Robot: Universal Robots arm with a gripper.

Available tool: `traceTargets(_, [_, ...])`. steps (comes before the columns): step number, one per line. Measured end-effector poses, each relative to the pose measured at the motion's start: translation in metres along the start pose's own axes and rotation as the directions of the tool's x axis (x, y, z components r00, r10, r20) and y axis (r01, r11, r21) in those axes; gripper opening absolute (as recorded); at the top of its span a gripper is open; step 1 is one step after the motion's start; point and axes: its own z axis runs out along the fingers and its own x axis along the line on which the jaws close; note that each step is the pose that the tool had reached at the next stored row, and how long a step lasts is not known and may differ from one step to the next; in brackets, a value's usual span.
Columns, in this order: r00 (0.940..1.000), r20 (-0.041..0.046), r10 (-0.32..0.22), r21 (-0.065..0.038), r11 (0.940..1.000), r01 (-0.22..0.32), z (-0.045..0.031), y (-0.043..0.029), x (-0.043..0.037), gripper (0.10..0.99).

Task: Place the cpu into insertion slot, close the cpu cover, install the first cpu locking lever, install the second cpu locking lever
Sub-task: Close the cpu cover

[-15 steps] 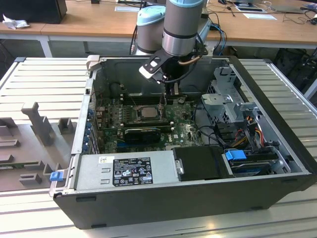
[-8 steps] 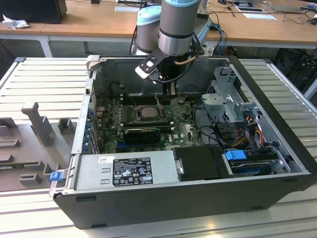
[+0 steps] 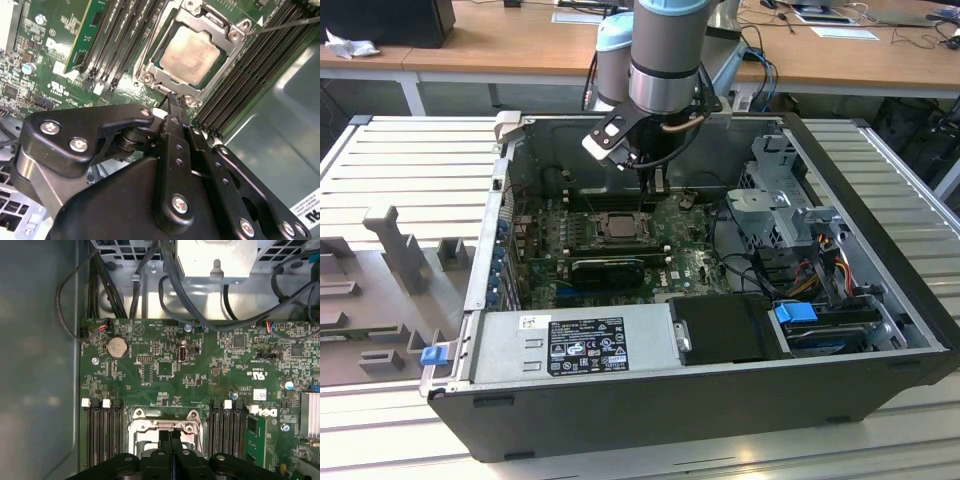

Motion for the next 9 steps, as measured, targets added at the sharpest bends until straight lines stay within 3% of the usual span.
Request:
traceTargets(6, [1.0, -0.0001, -0.004, 0.0, 1.0, 0.004, 0.0073, -0.006, -0.0003, 0.106])
traceTargets(9, [1.0, 0.0001, -0.007, 0.0, 1.0, 0.007, 0.0092, -0.0146, -0.0004, 0.106])
